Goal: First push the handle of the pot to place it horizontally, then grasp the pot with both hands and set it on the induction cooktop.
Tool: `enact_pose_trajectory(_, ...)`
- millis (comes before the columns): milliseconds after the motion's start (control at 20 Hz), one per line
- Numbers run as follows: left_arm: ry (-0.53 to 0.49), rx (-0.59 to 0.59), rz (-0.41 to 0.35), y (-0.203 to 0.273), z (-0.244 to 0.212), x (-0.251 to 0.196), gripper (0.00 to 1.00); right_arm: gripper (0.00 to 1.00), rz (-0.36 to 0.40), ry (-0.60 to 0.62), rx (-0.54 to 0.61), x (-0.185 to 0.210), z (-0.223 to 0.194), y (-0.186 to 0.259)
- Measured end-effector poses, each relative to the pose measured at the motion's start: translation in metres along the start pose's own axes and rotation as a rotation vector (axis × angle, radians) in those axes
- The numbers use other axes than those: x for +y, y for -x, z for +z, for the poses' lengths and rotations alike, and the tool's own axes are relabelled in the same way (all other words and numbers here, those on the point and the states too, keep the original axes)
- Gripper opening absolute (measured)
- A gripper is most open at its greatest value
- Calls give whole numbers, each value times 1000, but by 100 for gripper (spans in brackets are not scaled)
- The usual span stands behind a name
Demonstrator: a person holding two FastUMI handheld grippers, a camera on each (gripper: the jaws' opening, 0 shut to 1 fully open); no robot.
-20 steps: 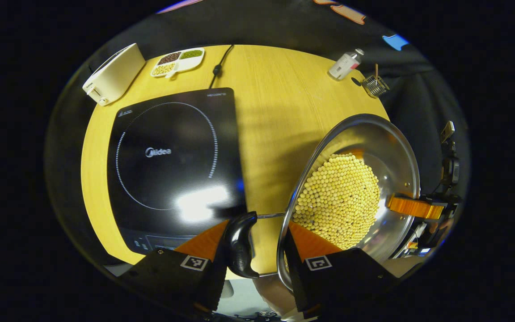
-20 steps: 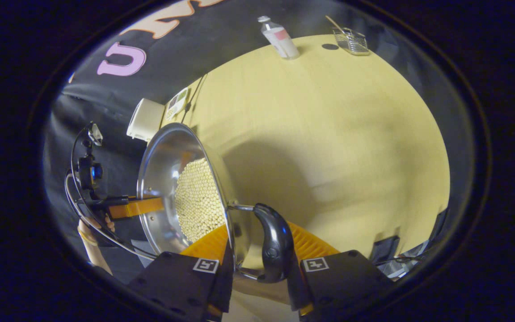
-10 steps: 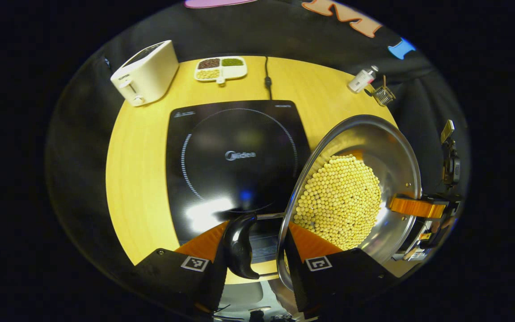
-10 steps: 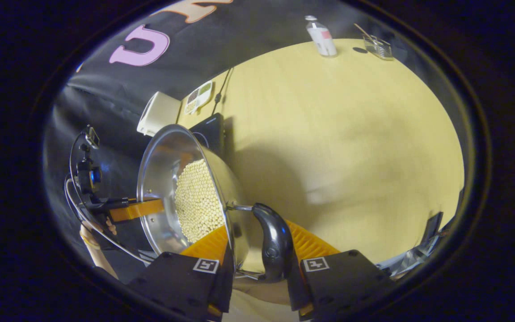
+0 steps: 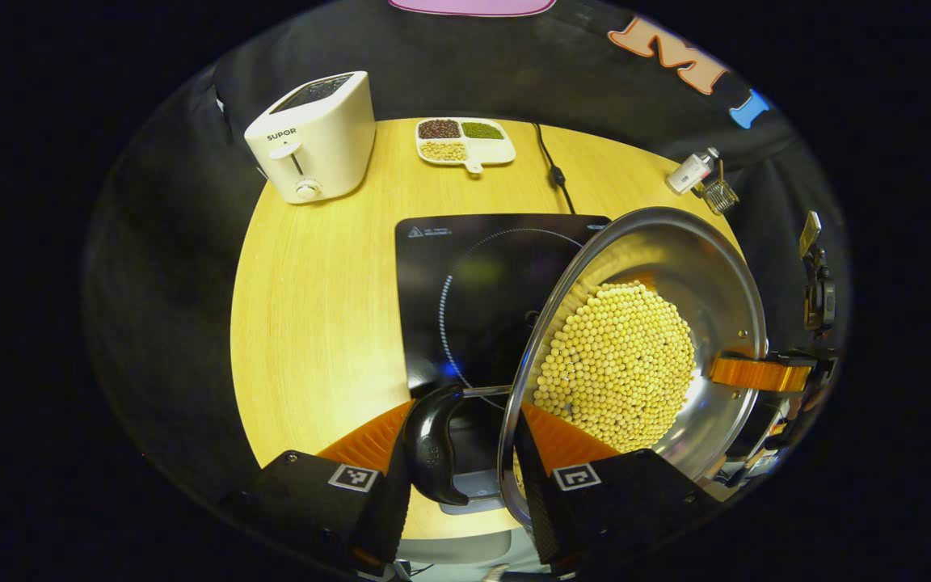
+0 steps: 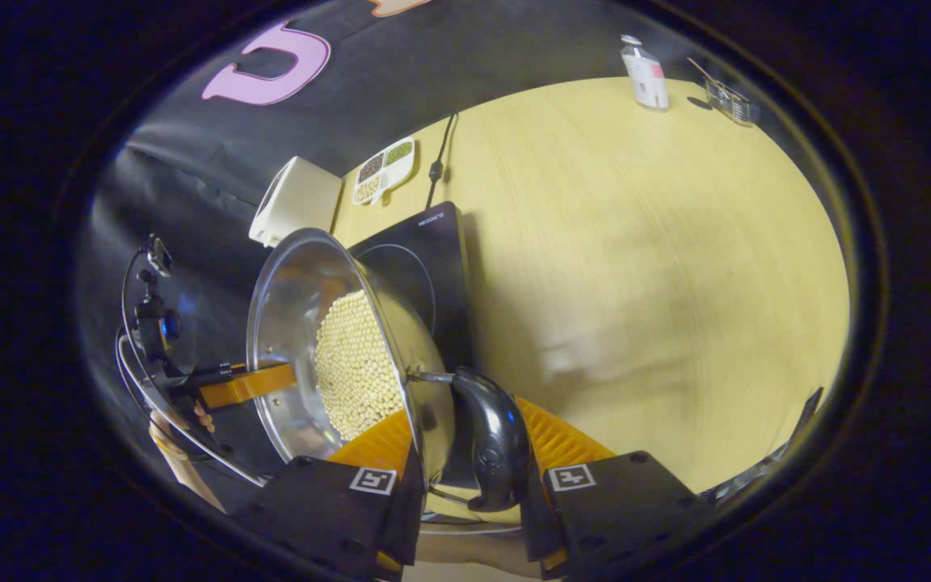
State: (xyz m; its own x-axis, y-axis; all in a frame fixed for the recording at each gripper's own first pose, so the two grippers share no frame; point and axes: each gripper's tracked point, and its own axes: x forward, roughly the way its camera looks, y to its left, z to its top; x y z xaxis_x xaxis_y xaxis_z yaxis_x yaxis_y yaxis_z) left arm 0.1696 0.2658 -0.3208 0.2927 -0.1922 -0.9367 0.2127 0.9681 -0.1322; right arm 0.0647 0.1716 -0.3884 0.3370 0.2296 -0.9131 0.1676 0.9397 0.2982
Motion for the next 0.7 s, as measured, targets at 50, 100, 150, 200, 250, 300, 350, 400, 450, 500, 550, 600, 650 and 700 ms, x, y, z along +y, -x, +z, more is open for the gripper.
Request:
enact_pose_trajectory(50, -7, -9, 5, -2, 6, 6, 64, 47, 0, -5, -4, 5, 5, -6)
enact_pose_trajectory(100, -12, -14, 9, -5, 10, 12, 64, 47, 0, -9, -9, 9, 10, -11)
enact_pose_trajectory(150, -16, -20, 11, -8, 15, 17, 64, 53, 0, -11, -12, 12, 15, -16)
enact_pose_trajectory(200, -18, -25, 13, -11, 21, 21, 64, 53, -2, -15, -14, 15, 20, -21)
enact_pose_trajectory(250, -22, -32, 15, -14, 26, 24, 64, 47, -4, -20, -12, 17, 24, -27)
enact_pose_trajectory(300, -26, -32, 19, -17, 29, 27, 64, 47, -9, -23, -8, 18, 28, -32)
enact_pose_trajectory(350, -34, -32, 21, -21, 32, 29, 64, 47, -14, -26, -3, 18, 31, -37)
enact_pose_trajectory(400, -40, -33, 23, -24, 35, 31, 63, 53, -17, -29, 1, 18, 34, -41)
enact_pose_trajectory(450, -44, -34, 23, -27, 38, 33, 64, 53, -21, -31, 5, 18, 36, -45)
enact_pose_trajectory(500, -45, -32, 23, -31, 39, 34, 64, 53, -26, -31, 8, 16, 39, -48)
enact_pose_trajectory(550, -41, -27, 24, -34, 39, 35, 64, 53, -31, -33, 11, 16, 40, -52)
enact_pose_trajectory(600, -36, -20, 24, -37, 38, 35, 64, 53, -37, -35, 15, 15, 41, -54)
enact_pose_trajectory(650, -33, -14, 23, -39, 38, 36, 64, 53, -39, -36, 21, 14, 40, -55)
enact_pose_trajectory(700, -28, -8, 22, -41, 37, 37, 64, 53, -40, -37, 29, 14, 40, -57)
